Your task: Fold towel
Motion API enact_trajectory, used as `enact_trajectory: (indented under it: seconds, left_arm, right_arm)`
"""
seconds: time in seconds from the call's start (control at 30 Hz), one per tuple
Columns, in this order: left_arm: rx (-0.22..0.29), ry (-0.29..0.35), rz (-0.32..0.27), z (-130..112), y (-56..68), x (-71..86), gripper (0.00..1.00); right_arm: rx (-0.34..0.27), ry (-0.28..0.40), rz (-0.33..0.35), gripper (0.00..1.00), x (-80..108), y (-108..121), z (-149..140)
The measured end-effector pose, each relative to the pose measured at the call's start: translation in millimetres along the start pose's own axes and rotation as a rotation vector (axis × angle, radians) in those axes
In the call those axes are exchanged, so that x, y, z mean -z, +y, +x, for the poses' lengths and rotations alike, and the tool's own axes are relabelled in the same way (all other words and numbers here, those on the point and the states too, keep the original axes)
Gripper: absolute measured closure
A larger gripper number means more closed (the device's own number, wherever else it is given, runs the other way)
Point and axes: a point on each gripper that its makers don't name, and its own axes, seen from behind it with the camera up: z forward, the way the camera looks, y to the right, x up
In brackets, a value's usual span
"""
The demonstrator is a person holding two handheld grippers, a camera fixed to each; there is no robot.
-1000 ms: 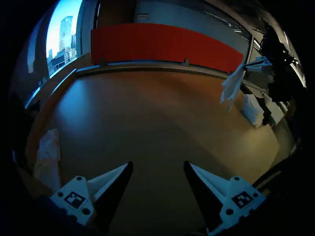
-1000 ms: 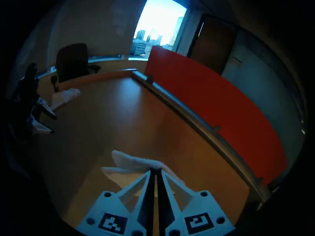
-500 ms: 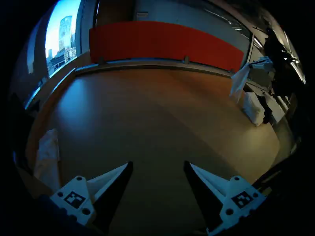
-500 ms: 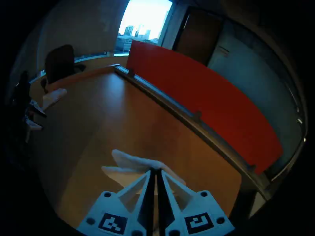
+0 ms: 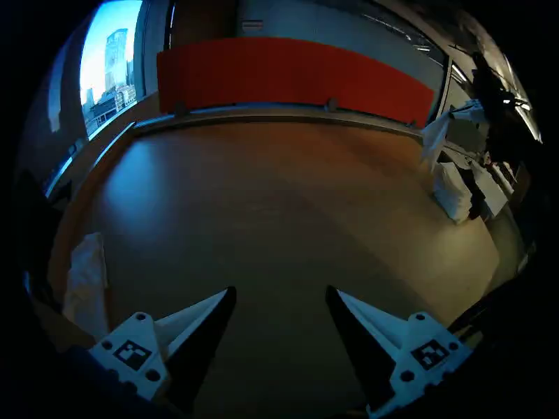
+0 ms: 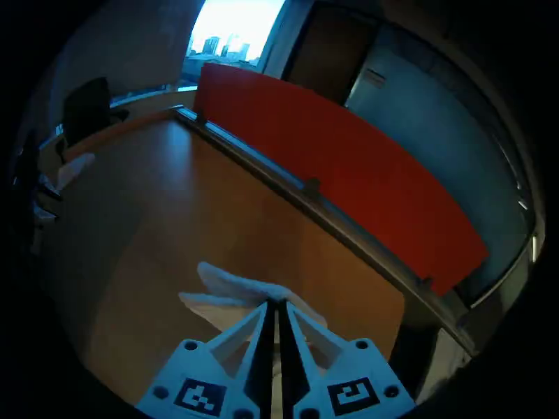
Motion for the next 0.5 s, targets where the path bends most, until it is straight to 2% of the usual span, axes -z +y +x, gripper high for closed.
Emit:
enact_trajectory:
  seconds: [0.5]
  left_arm:
    - [-0.013,-0.014,0.010,2,8.1,-2.0,0.04]
  right_arm:
    - [-0.002,-0.058,-0.057,0.97,7.4,65,-26]
